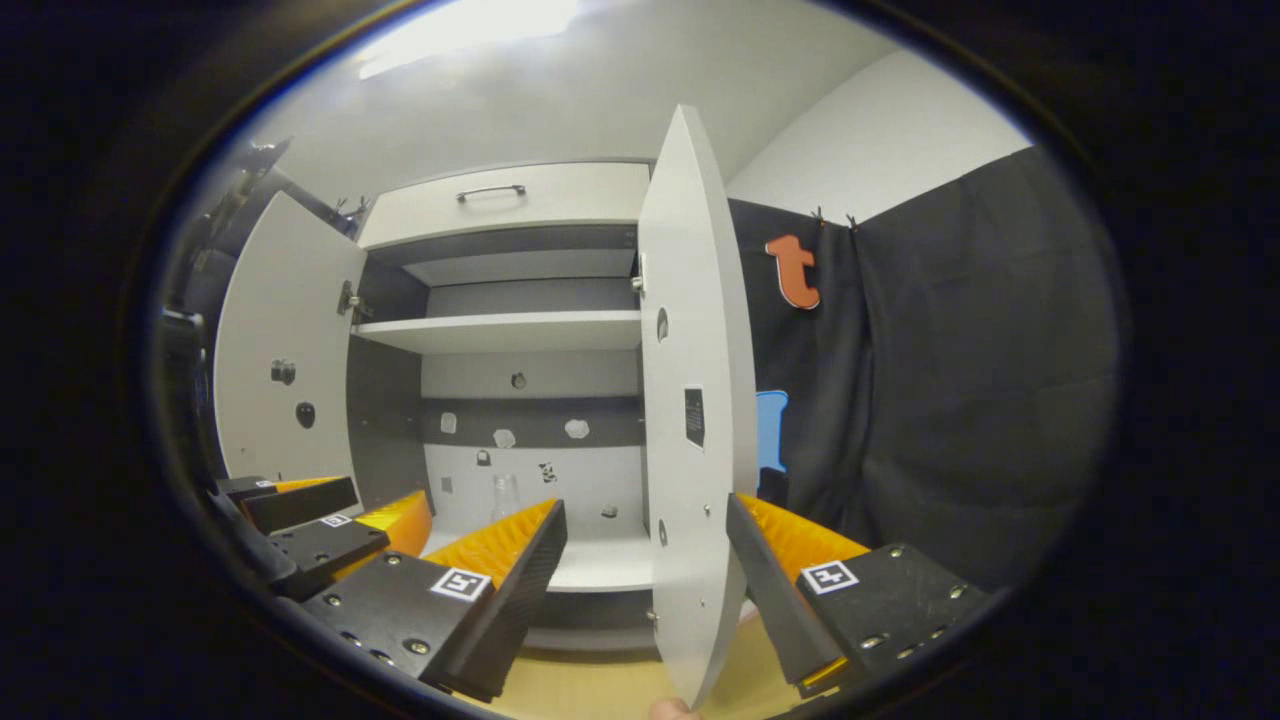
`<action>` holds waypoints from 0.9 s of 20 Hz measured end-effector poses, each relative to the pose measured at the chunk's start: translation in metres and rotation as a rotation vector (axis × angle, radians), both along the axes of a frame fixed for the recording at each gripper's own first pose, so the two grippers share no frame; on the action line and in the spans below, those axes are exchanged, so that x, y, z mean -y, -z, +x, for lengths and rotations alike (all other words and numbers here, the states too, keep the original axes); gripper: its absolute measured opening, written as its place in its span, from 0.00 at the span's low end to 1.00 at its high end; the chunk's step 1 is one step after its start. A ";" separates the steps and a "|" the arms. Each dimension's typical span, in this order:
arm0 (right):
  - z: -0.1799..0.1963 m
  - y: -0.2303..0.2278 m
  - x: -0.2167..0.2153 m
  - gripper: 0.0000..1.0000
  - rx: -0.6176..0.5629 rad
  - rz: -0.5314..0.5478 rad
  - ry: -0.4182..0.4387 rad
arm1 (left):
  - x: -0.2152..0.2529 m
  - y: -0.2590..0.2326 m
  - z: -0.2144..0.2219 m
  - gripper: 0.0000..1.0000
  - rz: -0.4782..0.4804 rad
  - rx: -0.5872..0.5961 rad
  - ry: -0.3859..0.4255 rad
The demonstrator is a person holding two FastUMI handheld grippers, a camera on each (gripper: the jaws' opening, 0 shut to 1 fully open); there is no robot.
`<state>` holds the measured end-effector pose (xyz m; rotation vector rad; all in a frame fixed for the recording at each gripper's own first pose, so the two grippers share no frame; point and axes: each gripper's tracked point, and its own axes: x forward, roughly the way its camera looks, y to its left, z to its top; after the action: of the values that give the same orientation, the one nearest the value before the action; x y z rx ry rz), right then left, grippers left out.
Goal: Grasp the bottle in the cabinet with the left hand and place it on the coaster, then close the right door with the right hand and the left door with the left hand.
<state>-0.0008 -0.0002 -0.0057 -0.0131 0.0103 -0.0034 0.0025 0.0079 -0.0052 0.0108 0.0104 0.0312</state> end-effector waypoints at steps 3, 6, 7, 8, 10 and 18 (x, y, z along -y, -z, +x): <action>0.000 0.000 0.000 0.97 0.002 -0.002 0.001 | 0.000 0.006 0.007 0.96 -0.008 -0.008 0.009; 0.001 -0.001 -0.001 0.94 0.003 0.001 -0.001 | -0.005 0.016 0.025 0.96 -0.010 -0.024 0.018; -0.001 0.000 0.000 0.94 0.003 0.003 0.000 | -0.009 0.018 0.033 0.96 -0.007 -0.026 0.011; -0.001 0.001 0.001 0.94 0.004 0.002 0.004 | -0.014 0.020 0.043 0.96 -0.002 -0.026 0.005; -0.003 -0.001 0.002 0.97 0.009 -0.005 0.011 | -0.021 0.023 0.065 0.96 0.008 -0.018 -0.001; -0.009 -0.014 0.024 0.97 0.052 -0.024 0.084 | -0.034 0.062 0.162 0.96 -0.034 -0.074 0.035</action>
<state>-0.0096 -0.0243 0.0081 -0.0369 -0.0414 -0.0875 0.1641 0.0423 -0.0676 -0.0215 0.0849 -0.0049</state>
